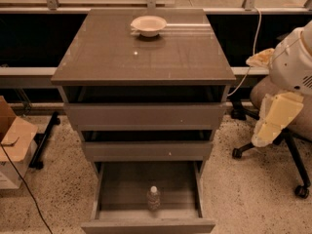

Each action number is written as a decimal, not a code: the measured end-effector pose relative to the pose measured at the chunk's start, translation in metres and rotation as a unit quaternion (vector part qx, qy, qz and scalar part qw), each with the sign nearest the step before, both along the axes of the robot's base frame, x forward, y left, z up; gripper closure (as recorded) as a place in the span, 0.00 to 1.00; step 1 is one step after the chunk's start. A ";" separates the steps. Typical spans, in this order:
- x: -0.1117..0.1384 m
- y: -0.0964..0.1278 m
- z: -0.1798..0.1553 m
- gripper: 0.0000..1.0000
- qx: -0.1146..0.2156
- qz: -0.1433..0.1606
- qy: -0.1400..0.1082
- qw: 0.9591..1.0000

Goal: Pick water bottle from bottom drawer and place on counter

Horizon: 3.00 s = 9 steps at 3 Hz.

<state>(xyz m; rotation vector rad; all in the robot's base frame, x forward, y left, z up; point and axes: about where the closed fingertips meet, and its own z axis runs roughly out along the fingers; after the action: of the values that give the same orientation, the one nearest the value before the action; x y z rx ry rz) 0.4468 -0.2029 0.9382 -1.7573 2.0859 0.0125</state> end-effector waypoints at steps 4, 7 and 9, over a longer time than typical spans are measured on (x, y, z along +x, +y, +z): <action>0.018 -0.016 -0.112 0.00 0.093 0.015 -0.013 0.995; 0.033 0.032 -0.207 0.00 0.150 0.024 0.009 0.988; 0.043 0.052 -0.296 0.00 0.210 0.022 0.028 0.977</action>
Offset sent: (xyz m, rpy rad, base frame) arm 0.0196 -0.0136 -0.1091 0.1969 -0.0391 0.0450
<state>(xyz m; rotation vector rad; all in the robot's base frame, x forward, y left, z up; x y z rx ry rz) 0.4902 -0.1508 0.6418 -1.5552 1.9051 0.4834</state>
